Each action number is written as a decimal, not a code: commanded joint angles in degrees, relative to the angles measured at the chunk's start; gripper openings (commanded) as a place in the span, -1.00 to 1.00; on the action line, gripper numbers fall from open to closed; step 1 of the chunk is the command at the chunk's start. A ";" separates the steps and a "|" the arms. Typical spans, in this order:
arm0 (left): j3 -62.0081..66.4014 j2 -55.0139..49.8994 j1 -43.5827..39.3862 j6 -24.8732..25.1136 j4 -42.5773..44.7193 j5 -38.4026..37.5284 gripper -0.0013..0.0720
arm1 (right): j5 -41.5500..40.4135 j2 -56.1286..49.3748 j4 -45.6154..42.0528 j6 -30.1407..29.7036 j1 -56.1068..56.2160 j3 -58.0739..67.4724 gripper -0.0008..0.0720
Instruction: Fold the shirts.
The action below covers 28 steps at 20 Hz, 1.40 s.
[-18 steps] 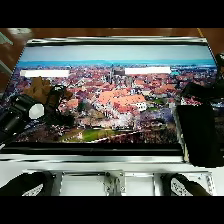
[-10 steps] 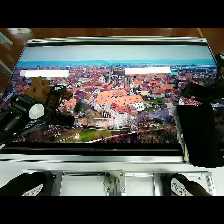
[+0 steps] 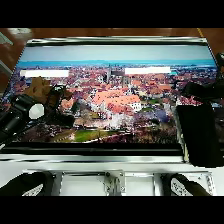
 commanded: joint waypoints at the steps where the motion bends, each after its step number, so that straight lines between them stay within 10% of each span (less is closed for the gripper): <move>1: -0.04 -0.13 0.02 -0.17 0.04 1.60 0.66 | -1.09 -0.02 0.66 0.24 0.00 -0.02 0.93; 10: -0.04 -2.78 0.00 -0.15 -2.95 10.05 0.66 | 0.72 -0.39 4.98 -0.87 0.00 -0.04 0.93; 16: 5.44 -5.57 13.88 -9.79 22.71 25.70 0.72 | 2.38 -3.08 5.38 0.72 0.02 -0.35 0.93; 21: 16.11 -15.91 37.48 -10.40 9.73 25.44 0.72 | 3.98 -5.75 7.58 1.14 0.00 -0.35 0.93; 28: 21.68 -32.92 42.77 1.66 -1.55 21.86 0.88 | 1.49 -6.47 9.53 0.94 0.02 -0.35 0.93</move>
